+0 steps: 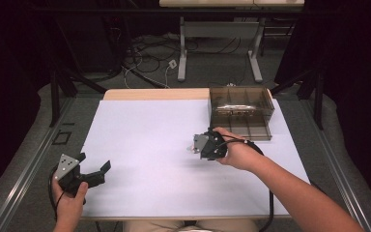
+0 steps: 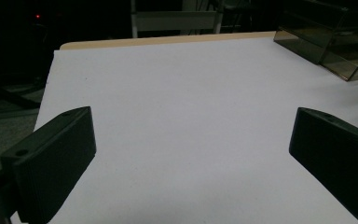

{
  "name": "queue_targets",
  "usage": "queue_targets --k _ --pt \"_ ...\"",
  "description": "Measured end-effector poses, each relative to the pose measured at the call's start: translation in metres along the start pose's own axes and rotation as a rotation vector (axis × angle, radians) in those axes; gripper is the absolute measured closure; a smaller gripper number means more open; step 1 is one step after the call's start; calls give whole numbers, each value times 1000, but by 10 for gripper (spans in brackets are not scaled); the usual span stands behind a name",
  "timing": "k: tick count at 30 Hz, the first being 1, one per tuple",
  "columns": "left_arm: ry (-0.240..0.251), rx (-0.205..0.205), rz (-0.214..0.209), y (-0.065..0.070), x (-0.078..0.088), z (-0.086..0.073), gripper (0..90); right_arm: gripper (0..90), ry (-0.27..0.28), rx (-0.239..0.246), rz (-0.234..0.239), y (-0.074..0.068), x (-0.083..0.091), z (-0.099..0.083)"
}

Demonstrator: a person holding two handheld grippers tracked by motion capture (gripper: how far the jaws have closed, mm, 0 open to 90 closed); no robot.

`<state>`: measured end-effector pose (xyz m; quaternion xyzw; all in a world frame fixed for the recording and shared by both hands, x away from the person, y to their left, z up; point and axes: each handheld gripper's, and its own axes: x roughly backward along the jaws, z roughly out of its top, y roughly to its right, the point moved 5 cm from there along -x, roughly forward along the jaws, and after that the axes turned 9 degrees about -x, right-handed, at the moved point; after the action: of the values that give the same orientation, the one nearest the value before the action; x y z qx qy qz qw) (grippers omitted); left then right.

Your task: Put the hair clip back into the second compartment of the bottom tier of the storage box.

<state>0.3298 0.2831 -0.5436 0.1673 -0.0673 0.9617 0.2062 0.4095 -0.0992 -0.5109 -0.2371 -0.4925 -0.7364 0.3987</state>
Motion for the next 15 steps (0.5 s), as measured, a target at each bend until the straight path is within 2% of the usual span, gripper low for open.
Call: queue_targets --k 2,3,4,6,9,10,12,13,14,15 --pt "-1 0 1 0 0 0 5 474 -12 -6 -3 2 3 -6" --pt "-2 0 1 0 0 0 5 474 8 -10 -8 3 3 -8" --pt "-2 0 1 0 0 0 5 474 -20 -20 -11 4 6 -12" --pt "-3 -1 0 0 0 0 5 474 -21 -35 -18 7 9 -22" --pt "-3 -1 1 0 0 0 5 473 -16 -29 -28 10 10 -28" --pt "-3 -1 2 0 0 0 5 473 -53 -51 -31 11 13 -35" --pt "-4 0 2 0 0 0 5 473 -47 -53 -39 12 13 -38" --pt "-4 -1 3 0 0 0 5 473 -23 -57 -50 13 12 -40" --pt "-5 0 3 0 0 0 5 472 -57 -61 -45 15 16 -45" --pt "-6 0 3 0 0 0 5 472 -57 -61 -45 15 16 -45"
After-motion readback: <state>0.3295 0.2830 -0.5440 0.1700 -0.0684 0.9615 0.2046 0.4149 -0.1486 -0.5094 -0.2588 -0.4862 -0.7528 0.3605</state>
